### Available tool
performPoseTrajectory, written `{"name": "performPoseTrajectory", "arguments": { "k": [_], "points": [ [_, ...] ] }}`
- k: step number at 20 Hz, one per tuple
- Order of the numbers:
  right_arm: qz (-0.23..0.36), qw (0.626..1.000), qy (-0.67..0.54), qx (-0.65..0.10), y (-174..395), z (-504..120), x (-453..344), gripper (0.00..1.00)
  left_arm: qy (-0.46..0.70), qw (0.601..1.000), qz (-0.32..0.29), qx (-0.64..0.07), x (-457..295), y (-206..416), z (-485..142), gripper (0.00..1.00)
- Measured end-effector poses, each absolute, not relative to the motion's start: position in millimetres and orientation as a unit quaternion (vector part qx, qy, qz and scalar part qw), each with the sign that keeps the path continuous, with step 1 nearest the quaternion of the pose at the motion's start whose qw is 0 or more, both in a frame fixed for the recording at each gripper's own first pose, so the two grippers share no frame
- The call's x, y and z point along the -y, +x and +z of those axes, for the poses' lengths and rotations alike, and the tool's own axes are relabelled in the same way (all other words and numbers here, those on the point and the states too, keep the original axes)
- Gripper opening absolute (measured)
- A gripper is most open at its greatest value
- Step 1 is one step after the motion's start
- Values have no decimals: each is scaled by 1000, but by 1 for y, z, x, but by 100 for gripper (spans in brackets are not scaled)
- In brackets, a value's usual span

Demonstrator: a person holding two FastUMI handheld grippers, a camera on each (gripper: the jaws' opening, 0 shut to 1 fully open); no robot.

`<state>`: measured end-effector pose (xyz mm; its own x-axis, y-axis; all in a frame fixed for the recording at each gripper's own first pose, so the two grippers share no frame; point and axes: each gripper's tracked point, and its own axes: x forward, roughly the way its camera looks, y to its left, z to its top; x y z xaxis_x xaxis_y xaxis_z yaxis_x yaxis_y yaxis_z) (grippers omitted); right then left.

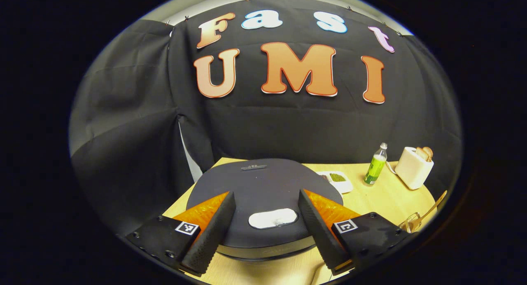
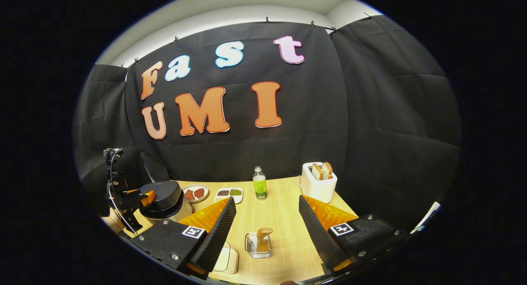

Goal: Close the left gripper, press the button to open the rice cooker; take a wooden spoon from the chopstick holder with the right hand, scoop a spoonful of rice and pour it into the rice cooker, then put the wooden spoon back into the chopstick holder.

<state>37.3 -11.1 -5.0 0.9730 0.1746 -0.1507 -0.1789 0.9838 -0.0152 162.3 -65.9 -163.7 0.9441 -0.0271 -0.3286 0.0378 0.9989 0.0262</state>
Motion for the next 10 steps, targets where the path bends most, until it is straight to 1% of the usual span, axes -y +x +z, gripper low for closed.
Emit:
{"name": "performPoseTrajectory", "arguments": {
  "k": [1,3,7,10],
  "points": [
    [88,993,-12,-76,37,-6,13,95,17,985,-14,-169,66,161,-169,100],
    [88,993,-9,-79,36,-9,16,95,26,985,-8,-169,67,156,-177,99],
    [96,992,4,-80,35,-9,15,95,16,993,-3,-120,66,155,-174,99],
    [96,992,1,-81,38,-11,16,94,21,993,-9,-119,66,155,-179,99]
  ]
}}
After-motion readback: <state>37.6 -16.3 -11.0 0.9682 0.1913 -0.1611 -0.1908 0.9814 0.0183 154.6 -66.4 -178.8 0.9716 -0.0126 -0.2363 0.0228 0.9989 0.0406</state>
